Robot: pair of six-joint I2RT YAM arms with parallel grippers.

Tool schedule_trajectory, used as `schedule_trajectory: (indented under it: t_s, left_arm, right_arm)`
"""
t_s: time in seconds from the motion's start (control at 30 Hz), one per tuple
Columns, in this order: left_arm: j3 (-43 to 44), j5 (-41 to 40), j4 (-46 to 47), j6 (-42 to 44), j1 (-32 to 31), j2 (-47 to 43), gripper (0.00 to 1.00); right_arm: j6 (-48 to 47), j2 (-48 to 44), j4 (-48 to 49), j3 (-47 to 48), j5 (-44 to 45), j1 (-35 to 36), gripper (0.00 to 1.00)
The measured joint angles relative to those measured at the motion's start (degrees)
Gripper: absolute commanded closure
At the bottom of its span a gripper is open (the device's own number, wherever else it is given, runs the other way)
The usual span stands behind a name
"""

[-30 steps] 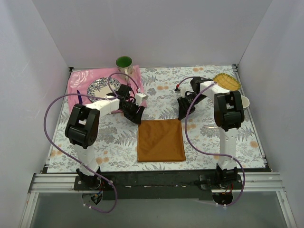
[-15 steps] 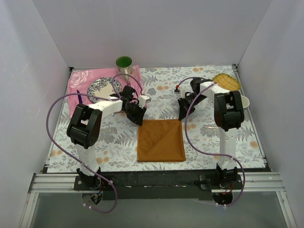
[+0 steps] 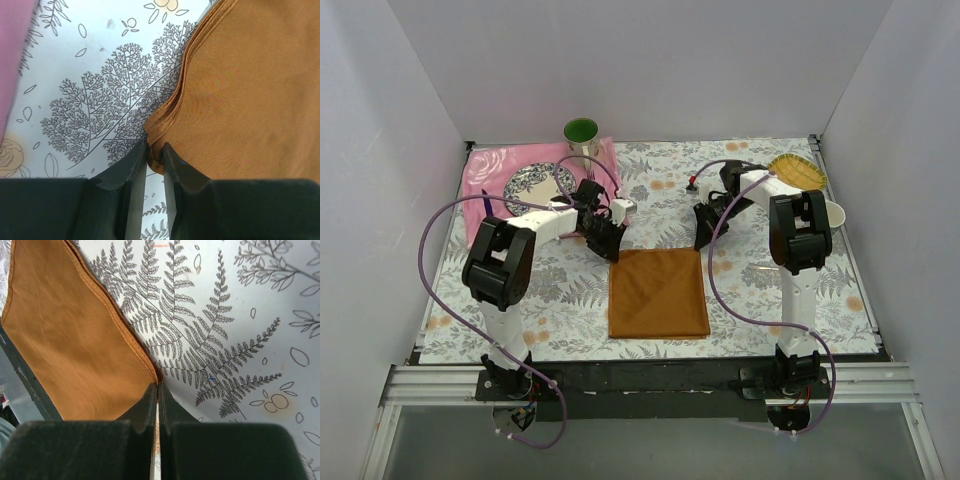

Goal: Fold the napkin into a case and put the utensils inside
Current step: Smooth out the lower triangle-folded napkin at the center of the board.

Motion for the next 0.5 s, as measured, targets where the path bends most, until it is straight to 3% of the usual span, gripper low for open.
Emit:
schedule_trajectory:
  t_s: [0.07, 0.1, 0.23, 0.5]
  left_arm:
    - [0.00, 0.35, 0.13, 0.22, 0.37, 0.00, 0.71]
    - [-0.02, 0.59, 0.28, 0.39, 0.42, -0.02, 0.62]
    - [-0.70, 1.68, 1.60, 0.61, 0.76, -0.81, 0.50]
    - [-2.36, 2.38, 3.41, -0.57, 1.66, -2.19, 0.41]
  right_arm:
    - [-0.13, 0.07, 0.04, 0.83, -0.22, 0.00, 0.99]
    - [-0.31, 0.07, 0.04, 1.11, -0.46, 0.00, 0.99]
    - [-1.73, -0.35, 0.26, 0.76, -1.42, 0.00, 0.99]
    - [-7.82, -5.97, 0.39, -4.22, -2.05, 1.36, 0.99]
